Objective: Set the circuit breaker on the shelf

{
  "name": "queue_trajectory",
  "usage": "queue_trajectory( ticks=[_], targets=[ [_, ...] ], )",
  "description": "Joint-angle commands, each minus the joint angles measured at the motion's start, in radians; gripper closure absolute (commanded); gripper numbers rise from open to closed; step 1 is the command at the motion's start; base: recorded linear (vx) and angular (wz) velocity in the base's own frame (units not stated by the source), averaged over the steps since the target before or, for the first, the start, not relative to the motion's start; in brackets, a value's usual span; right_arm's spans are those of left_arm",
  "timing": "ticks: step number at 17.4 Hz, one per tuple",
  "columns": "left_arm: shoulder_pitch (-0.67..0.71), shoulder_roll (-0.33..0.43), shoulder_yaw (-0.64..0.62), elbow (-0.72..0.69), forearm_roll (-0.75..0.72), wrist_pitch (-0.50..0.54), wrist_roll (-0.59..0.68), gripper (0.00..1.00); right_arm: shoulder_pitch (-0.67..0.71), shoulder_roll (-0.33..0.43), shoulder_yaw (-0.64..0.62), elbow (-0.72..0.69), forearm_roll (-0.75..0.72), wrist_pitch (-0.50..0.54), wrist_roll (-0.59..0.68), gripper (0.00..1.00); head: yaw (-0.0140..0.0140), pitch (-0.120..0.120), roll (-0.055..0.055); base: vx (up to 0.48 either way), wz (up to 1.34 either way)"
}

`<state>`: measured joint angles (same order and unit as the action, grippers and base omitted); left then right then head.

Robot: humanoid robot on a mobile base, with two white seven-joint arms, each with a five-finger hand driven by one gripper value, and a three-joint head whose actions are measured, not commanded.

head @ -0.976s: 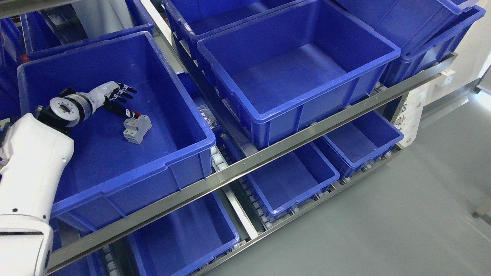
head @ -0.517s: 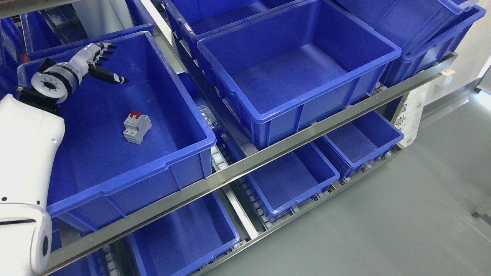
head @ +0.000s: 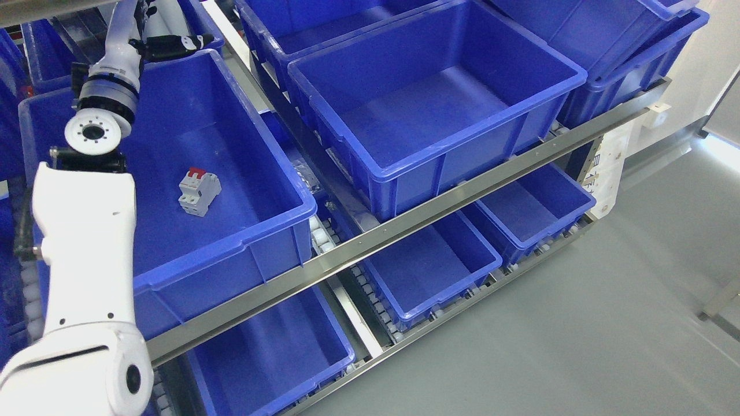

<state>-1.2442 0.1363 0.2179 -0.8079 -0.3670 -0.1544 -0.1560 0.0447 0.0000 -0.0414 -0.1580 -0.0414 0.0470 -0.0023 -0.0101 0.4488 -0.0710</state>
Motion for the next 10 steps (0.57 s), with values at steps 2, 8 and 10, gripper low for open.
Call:
queue_trajectory(
  ticks=[2, 8, 10],
  targets=[
    [0.239, -0.119, 0.170, -0.485, 0.161, -0.030, 0.035, 0.00, 0.001, -0.017, 0.000, 0.000, 0.000, 0.001, -0.001, 0.00, 0.0000, 0.000, 0.000, -0.095, -0.06],
    [0.333, -0.119, 0.143, -0.583, 0.163, 0.104, 0.039, 0.00, 0.000, -0.017, 0.000, 0.000, 0.000, 0.001, -0.001, 0.00, 0.0000, 0.000, 0.000, -0.149, 0.03],
    [0.356, -0.119, 0.132, -0.583, 0.163, 0.104, 0.039, 0.00, 0.000, -0.017, 0.000, 0.000, 0.000, 0.001, -0.001, 0.00, 0.0000, 0.000, 0.000, -0.153, 0.13]
  ],
)
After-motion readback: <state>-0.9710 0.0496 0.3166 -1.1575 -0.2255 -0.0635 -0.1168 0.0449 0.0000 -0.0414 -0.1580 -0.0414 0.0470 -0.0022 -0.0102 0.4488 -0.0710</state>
